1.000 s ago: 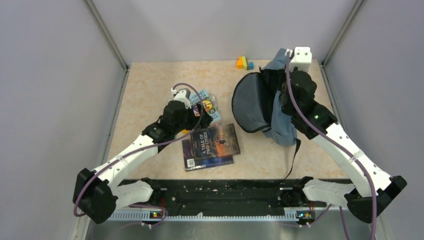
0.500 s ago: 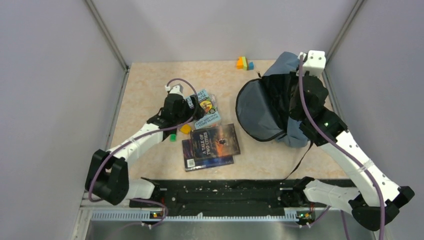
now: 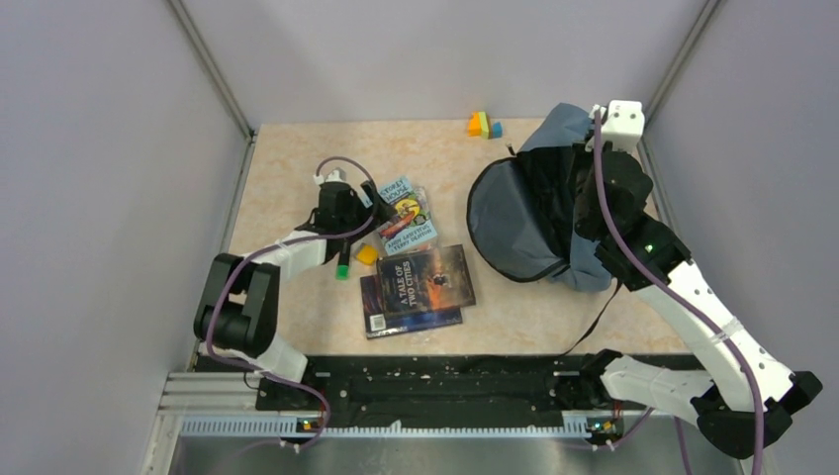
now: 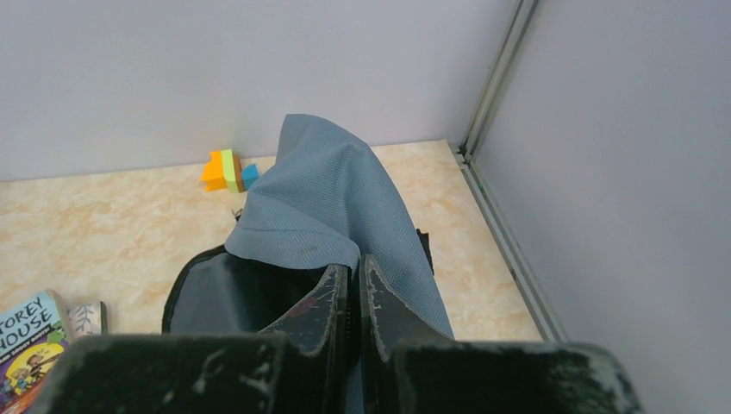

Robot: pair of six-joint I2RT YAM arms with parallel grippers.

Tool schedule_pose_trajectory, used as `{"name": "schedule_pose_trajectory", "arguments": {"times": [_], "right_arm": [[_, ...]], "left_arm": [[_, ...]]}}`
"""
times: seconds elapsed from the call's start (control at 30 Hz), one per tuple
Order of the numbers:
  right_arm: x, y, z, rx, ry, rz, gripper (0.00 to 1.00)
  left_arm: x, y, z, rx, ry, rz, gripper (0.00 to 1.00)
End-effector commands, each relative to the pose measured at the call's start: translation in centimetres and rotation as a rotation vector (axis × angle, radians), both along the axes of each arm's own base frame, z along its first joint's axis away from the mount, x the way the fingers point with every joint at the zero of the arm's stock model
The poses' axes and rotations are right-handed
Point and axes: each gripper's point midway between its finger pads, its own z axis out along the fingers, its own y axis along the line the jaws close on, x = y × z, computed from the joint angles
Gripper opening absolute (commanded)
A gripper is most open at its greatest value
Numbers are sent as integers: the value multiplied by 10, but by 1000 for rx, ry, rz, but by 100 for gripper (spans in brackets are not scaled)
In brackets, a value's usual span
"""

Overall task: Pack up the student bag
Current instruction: Pick up the book from the center of the board.

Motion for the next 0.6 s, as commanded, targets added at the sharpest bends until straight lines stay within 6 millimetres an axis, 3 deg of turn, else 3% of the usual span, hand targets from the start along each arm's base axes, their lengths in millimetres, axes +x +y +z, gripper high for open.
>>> {"name": "schedule_pose_trajectory", "arguments": {"times": [0.0, 0.2, 0.43, 0.57], "right_arm": [[-6, -2, 14, 27, -42, 17, 0], [-8, -3, 15, 27, -46, 24, 0], [-11, -3, 19, 34, -54, 39, 0], [-12, -3, 18, 32, -51, 41, 0]], "left_arm": [[11, -8, -6, -84, 24, -36, 94], [12, -17, -23, -142, 56, -81, 90], [20, -19, -23, -146, 10, -90, 79], [26, -19, -21, -137, -12, -90, 58]]}}
